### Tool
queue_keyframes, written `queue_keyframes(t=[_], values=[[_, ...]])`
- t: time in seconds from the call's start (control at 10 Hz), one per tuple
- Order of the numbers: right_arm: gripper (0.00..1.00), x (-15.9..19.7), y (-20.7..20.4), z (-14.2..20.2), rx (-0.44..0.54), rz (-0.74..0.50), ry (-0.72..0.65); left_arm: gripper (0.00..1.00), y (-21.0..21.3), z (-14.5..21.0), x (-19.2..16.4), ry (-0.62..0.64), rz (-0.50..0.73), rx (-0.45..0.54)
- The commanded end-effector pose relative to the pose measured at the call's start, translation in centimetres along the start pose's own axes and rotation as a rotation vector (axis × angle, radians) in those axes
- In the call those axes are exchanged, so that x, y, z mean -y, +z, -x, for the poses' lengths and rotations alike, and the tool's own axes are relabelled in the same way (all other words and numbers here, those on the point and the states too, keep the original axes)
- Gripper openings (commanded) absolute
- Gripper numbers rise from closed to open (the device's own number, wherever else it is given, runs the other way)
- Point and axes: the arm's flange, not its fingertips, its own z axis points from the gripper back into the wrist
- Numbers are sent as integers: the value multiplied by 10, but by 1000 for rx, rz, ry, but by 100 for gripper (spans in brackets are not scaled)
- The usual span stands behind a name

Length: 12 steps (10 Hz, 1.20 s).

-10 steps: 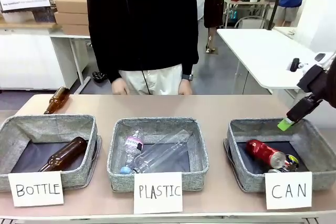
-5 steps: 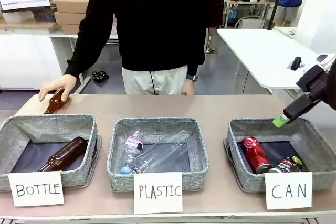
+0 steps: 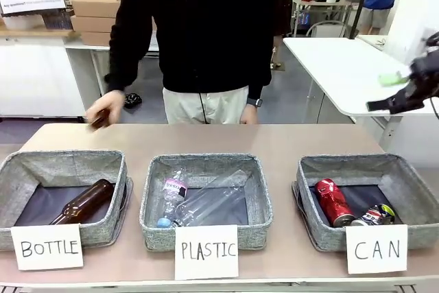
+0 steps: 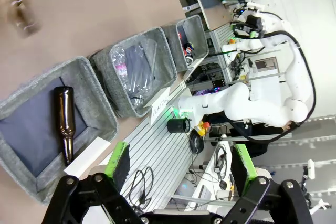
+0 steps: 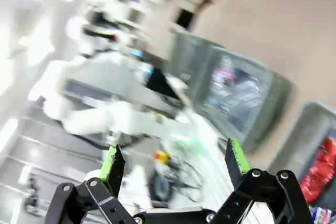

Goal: Sort the can waste into the basket.
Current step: Pick up the can waste from the table and place it in the right Fabric basket.

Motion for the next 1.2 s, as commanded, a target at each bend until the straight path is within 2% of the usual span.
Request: queue_keyframes(t=[0.0, 1.1], values=[[100, 3, -17, 0, -86, 145, 25, 100, 1, 3, 1, -13, 3, -8], [100, 3, -17, 0, -86, 145, 25, 100, 1, 3, 1, -13, 3, -8]])
